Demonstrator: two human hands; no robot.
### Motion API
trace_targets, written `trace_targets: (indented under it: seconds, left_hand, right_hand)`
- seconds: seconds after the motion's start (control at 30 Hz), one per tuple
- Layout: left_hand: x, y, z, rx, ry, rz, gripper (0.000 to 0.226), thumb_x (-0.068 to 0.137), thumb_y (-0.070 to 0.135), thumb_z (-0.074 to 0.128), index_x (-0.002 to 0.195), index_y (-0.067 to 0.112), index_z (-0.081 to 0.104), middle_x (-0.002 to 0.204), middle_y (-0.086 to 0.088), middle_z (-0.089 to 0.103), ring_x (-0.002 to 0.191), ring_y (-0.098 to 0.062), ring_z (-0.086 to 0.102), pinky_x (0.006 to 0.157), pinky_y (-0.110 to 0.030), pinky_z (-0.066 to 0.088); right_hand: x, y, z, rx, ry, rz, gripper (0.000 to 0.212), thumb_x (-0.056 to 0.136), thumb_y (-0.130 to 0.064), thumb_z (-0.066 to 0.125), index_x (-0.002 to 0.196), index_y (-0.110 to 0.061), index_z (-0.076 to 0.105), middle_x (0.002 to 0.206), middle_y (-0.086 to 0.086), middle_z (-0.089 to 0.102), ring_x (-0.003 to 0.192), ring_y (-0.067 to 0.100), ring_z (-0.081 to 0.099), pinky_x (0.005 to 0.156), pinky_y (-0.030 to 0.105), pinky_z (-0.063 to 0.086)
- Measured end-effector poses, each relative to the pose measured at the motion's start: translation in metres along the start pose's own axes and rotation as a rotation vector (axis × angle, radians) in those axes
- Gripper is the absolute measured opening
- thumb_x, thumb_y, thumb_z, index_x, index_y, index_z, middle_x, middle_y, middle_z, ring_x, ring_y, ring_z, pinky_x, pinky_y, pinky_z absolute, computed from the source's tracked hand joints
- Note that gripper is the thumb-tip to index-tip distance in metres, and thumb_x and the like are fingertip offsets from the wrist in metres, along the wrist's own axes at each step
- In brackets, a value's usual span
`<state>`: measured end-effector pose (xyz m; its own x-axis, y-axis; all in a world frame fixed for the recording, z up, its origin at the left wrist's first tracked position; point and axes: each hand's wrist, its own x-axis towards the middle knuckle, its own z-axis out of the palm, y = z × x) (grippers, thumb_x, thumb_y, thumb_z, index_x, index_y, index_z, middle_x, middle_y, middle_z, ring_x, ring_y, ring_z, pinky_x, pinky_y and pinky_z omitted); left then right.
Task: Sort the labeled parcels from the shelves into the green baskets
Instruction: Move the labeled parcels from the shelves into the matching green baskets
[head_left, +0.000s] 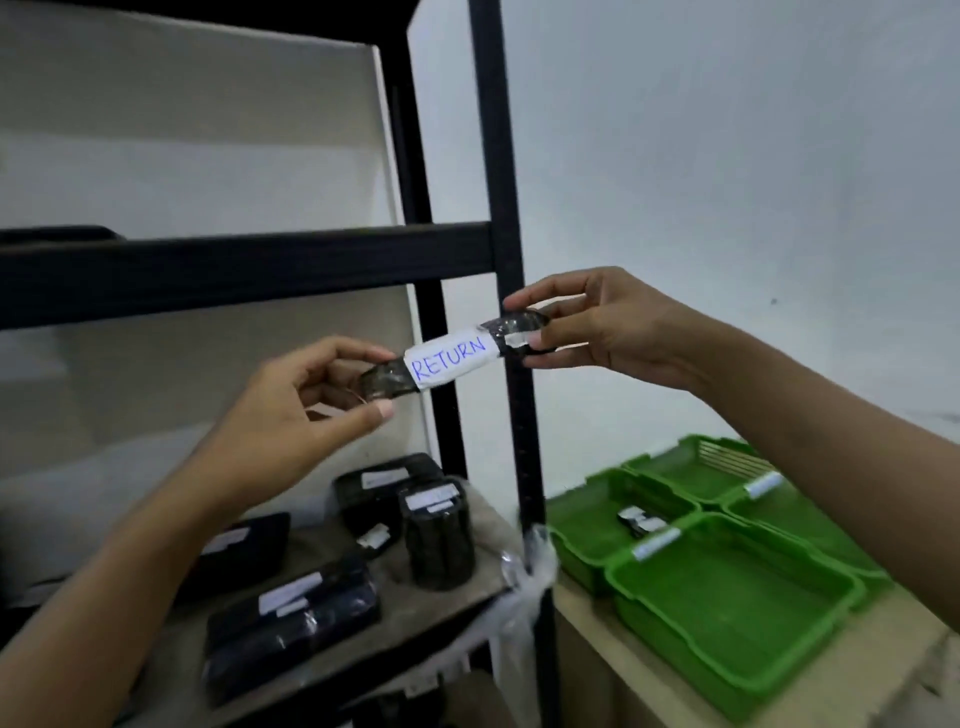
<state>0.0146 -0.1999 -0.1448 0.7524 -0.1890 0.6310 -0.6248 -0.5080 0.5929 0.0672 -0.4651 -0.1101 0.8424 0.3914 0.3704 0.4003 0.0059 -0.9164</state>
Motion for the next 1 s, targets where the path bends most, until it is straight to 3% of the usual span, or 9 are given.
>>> trace_targets:
  seconds: [0.17, 0.33, 0.47, 0.57, 0.67, 0.83, 1.0]
  left_hand:
    - [-0.009, -0.018, 0.078, 0.042, -0.023, -0.075, 0.038, 0.068, 0.015, 0.082, 0.093, 0.036, 0.062, 0.077, 0.001, 0.066, 0.066, -0.012, 0.061, 0.067, -0.029, 0.051]
    - [0.009, -0.017, 0.159, 0.175, -0.048, -0.016, 0.029, 0.072, 0.023, 0.079, 0.088, 0.037, 0.06, 0.069, 0.005, 0.063, 0.063, -0.003, 0.059, 0.06, -0.01, 0.043]
    - [0.035, -0.01, 0.229, 0.185, -0.115, -0.028, 0.028, 0.073, 0.026, 0.078, 0.091, 0.037, 0.059, 0.067, 0.011, 0.064, 0.06, 0.003, 0.059, 0.055, -0.008, 0.042]
    - [0.051, -0.011, 0.289, 0.143, -0.15, -0.063, 0.028, 0.071, 0.034, 0.077, 0.094, 0.034, 0.061, 0.084, 0.014, 0.067, 0.075, 0.003, 0.063, 0.061, -0.011, 0.048]
    - [0.061, -0.019, 0.346, 0.123, -0.184, -0.121, 0.028, 0.073, 0.027, 0.078, 0.097, 0.031, 0.063, 0.093, 0.014, 0.068, 0.083, 0.002, 0.063, 0.068, -0.016, 0.052]
    - [0.076, -0.032, 0.415, 0.101, -0.196, -0.197, 0.028, 0.072, 0.021, 0.079, 0.093, 0.03, 0.064, 0.088, 0.012, 0.068, 0.085, 0.001, 0.062, 0.063, -0.004, 0.043]
    - [0.088, -0.065, 0.453, 0.159, -0.241, -0.284, 0.029, 0.071, 0.023, 0.08, 0.089, 0.038, 0.061, 0.092, 0.014, 0.067, 0.086, -0.001, 0.063, 0.07, -0.024, 0.054]
  right_hand:
    - [-0.034, 0.039, -0.042, 0.068, 0.11, 0.129, 0.031, 0.081, 0.016, 0.058, 0.11, 0.006, 0.059, 0.102, 0.023, 0.065, 0.086, 0.027, 0.068, 0.075, 0.03, 0.06]
    - [-0.058, 0.079, -0.11, 0.159, 0.19, 0.236, 0.028, 0.082, 0.016, 0.056, 0.106, 0.003, 0.06, 0.102, 0.023, 0.066, 0.083, 0.028, 0.069, 0.075, 0.029, 0.06]
    - [-0.074, 0.106, -0.178, 0.221, 0.217, 0.302, 0.026, 0.082, 0.017, 0.054, 0.103, 0.001, 0.06, 0.099, 0.024, 0.068, 0.079, 0.028, 0.071, 0.074, 0.031, 0.06]
    - [-0.086, 0.132, -0.236, 0.223, 0.223, 0.351, 0.019, 0.085, 0.011, 0.056, 0.101, 0.002, 0.061, 0.094, 0.02, 0.069, 0.075, 0.025, 0.072, 0.068, 0.029, 0.061]
    - [-0.096, 0.159, -0.286, 0.189, 0.206, 0.41, 0.016, 0.086, 0.008, 0.057, 0.1, 0.001, 0.061, 0.094, 0.019, 0.07, 0.078, 0.025, 0.071, 0.07, 0.03, 0.061]
    - [-0.084, 0.198, -0.348, 0.147, 0.157, 0.517, 0.022, 0.086, 0.01, 0.056, 0.108, 0.007, 0.058, 0.105, 0.023, 0.068, 0.087, 0.029, 0.068, 0.072, 0.033, 0.06]
    - [-0.059, 0.254, -0.378, 0.168, 0.123, 0.587, 0.023, 0.085, 0.009, 0.056, 0.105, 0.0, 0.063, 0.103, 0.021, 0.07, 0.084, 0.027, 0.07, 0.07, 0.032, 0.06]
